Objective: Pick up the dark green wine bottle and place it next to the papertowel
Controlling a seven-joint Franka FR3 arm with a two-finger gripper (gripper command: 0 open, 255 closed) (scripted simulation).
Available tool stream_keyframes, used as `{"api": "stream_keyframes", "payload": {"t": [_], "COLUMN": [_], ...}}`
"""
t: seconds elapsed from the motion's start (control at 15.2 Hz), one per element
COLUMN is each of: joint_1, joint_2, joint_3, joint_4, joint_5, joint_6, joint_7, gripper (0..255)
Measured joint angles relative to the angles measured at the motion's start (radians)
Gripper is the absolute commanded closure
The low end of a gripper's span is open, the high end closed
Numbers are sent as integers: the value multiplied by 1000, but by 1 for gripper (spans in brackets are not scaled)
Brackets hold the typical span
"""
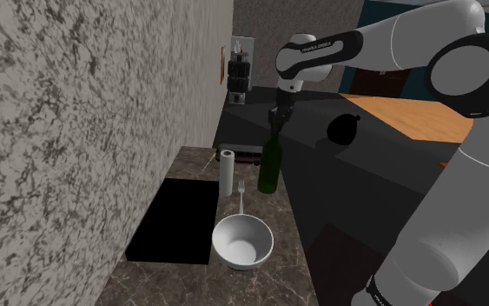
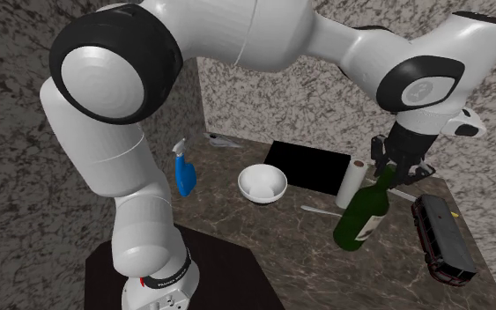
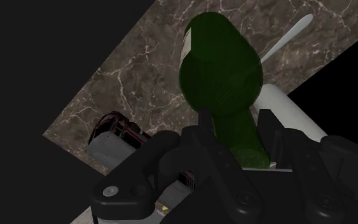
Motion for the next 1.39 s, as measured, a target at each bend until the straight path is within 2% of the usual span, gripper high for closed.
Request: {"api": "stream_keyframes", "payload": {"t": [0.26, 0.66, 0.73, 1.12, 1.39], "joint_1": [-1, -1, -1, -1, -2], "joint_2": [9, 11, 11, 10, -8], "joint_3": [-1, -1, -1, -1, -2], "joint_4": [-42, -51, -51, -51, 27], "joint_5": [4, 5, 5, 5, -2], "joint_6": [50, 61, 62, 62, -32], "joint_7": [-7, -8, -8, -8, -1], "gripper": [255, 255, 0, 0, 0]}}
